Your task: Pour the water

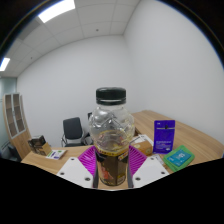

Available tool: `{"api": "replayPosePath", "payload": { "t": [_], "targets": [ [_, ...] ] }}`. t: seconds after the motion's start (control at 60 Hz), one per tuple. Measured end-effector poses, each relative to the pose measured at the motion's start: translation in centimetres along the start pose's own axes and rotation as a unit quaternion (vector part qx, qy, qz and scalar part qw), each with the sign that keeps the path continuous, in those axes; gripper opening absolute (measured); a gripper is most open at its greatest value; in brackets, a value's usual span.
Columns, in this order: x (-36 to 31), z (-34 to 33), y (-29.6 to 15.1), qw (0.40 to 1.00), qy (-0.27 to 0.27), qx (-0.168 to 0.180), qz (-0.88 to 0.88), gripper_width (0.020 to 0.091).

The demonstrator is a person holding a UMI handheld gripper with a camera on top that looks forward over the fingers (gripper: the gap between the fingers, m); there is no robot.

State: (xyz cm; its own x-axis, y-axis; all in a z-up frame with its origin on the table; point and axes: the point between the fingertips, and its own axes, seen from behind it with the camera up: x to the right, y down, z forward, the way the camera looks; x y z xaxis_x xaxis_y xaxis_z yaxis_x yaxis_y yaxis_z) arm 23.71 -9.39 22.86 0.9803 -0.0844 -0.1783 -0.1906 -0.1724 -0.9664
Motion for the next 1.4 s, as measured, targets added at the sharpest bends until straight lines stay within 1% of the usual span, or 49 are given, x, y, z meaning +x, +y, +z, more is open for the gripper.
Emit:
{"api": "replayPosePath", "payload": {
  "t": [0.033,0.117,0.167,0.217,0.233,0.25,0.317,0.333,0.35,0.417,0.45,0.5,0.55,0.567,0.583,0.617,0.633,0.65,0.667,0.733,0.9,1.1,1.267,1.4],
  "targets": [
    [1.4,0.1,1.6,1.0,0.013,-0.003,-0.028,0.0389],
    [4.7,1.2,5.4,0.996,0.036,-0.034,-0.074,0.0389],
    [5.9,1.7,8.0,0.995,0.039,-0.057,-0.078,0.0389],
    [6.9,1.9,10.1,0.994,0.043,-0.071,-0.07,0.039],
    [7.2,2.0,10.6,0.994,0.043,-0.075,-0.067,0.039],
    [7.1,1.8,11.5,0.994,0.045,-0.07,-0.07,0.0389],
    [8.4,1.9,13.9,0.992,0.051,-0.089,-0.069,0.0395],
    [8.2,1.7,13.8,0.993,0.05,-0.088,-0.069,0.0397],
    [8.2,1.9,13.3,0.994,0.046,-0.068,-0.071,0.0396],
    [8.2,1.9,13.6,0.994,0.046,-0.066,-0.079,0.0411],
    [8.2,1.9,13.6,0.994,0.046,-0.066,-0.079,0.0457],
    [8.3,2.0,13.6,0.994,0.047,-0.069,-0.075,0.0504],
    [8.6,1.9,14.0,0.993,0.051,-0.083,-0.067,0.0567],
    [8.5,1.7,14.3,0.992,0.054,-0.09,-0.068,0.0611],
    [8.6,1.6,14.5,0.991,0.057,-0.098,-0.067,0.067],
    [8.8,1.2,14.9,0.99,0.061,-0.112,-0.065,0.0833],
    [8.8,0.9,15.0,0.989,0.063,-0.118,-0.064,0.0868],
    [8.8,0.6,15.0,0.988,0.066,-0.123,-0.063,0.0841],
    [8.9,0.3,14.9,0.988,0.069,-0.127,-0.061,0.0831],
    [8.6,-1.4,14.5,0.986,0.074,-0.136,-0.058,0.0862],
    [5.5,-8.2,12.1,0.984,0.076,-0.151,-0.061,0.0858],
    [0.4,-19.2,8.9,0.981,0.077,-0.163,-0.066,0.0856],
    [-3.0,-27.0,7.4,0.981,0.067,-0.169,-0.072,0.0861],
    [-4.5,-31.1,6.9,0.981,0.064,-0.171,-0.072,0.0861]
  ]
}}
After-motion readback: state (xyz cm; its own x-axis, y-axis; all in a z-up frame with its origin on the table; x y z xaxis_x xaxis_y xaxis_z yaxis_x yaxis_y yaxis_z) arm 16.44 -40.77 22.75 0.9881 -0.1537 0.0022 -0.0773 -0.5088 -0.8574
